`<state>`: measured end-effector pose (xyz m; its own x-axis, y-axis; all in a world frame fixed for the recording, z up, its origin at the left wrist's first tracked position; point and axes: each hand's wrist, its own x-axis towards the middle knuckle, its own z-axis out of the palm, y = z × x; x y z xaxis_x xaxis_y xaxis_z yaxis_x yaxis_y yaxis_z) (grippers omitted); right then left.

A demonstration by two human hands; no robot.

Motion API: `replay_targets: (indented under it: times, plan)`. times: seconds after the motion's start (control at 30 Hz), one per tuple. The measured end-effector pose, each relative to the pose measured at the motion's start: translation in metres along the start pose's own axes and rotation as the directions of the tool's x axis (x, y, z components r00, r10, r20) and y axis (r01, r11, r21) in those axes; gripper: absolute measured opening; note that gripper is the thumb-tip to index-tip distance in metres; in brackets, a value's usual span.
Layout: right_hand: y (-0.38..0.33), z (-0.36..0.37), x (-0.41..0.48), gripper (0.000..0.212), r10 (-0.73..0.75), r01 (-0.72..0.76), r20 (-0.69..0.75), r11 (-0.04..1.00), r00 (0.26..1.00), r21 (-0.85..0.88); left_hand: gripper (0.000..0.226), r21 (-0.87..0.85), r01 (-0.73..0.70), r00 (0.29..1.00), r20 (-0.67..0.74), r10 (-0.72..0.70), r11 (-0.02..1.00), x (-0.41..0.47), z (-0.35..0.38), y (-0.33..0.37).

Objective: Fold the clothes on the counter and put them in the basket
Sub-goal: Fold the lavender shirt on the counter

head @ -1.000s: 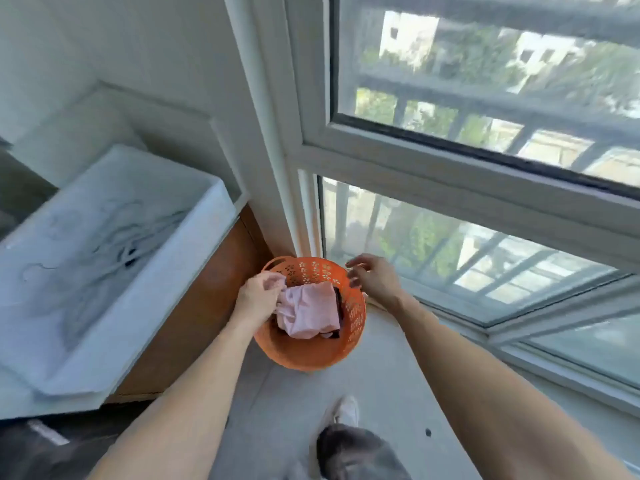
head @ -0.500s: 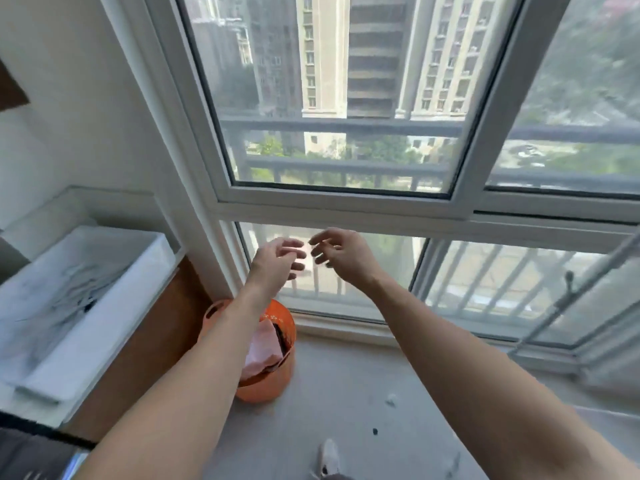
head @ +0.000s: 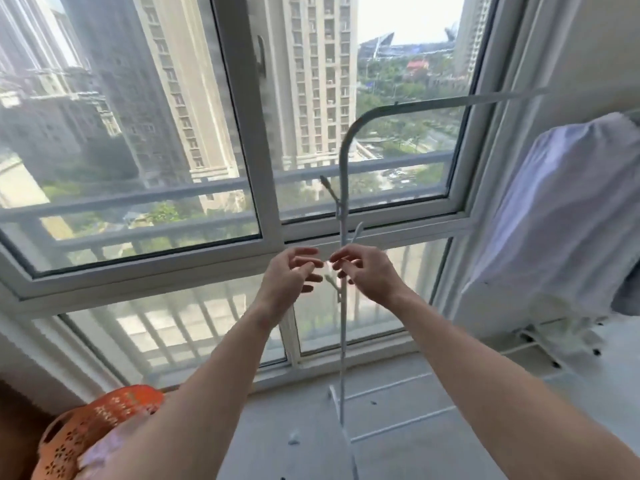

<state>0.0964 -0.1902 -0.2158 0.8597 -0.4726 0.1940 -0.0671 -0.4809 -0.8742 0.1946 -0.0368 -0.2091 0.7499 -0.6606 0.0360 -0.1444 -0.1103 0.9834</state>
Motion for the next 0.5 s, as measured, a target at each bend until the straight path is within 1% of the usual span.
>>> replay_targets:
  times: [0.1, 0.23, 0.37, 0.43, 0.5]
  plan:
    - [0.047, -0.103, -0.011, 0.023, 0.042, -0.045, -0.072, 0.998, 0.997, -0.042, 0.022, -0.016, -0.037, 0.996, 0.077, 0.038, 0.999, 0.033, 0.099, 0.019]
    - [0.097, -0.217, -0.022, 0.025, 0.07, -0.087, -0.176, 0.992, 0.982, -0.087, 0.022, -0.044, -0.052, 0.985, 0.16, 0.058, 0.998, 0.066, 0.209, 0.04]
    - [0.146, -0.311, -0.027, 0.027, 0.112, -0.14, -0.253, 0.985, 0.961, -0.096, 0.022, -0.057, -0.046, 0.966, 0.252, 0.059, 0.997, 0.103, 0.31, 0.057]
    - [0.165, -0.345, -0.024, 0.03, 0.124, -0.154, -0.294, 0.985, 0.948, -0.081, 0.023, -0.058, -0.05, 0.959, 0.275, 0.064, 0.997, 0.125, 0.349, 0.064]
    - [0.19, -0.383, -0.02, 0.027, 0.147, -0.178, -0.327, 0.982, 0.933, -0.066, 0.023, -0.063, -0.063, 0.948, 0.309, 0.079, 0.996, 0.151, 0.397, 0.069]
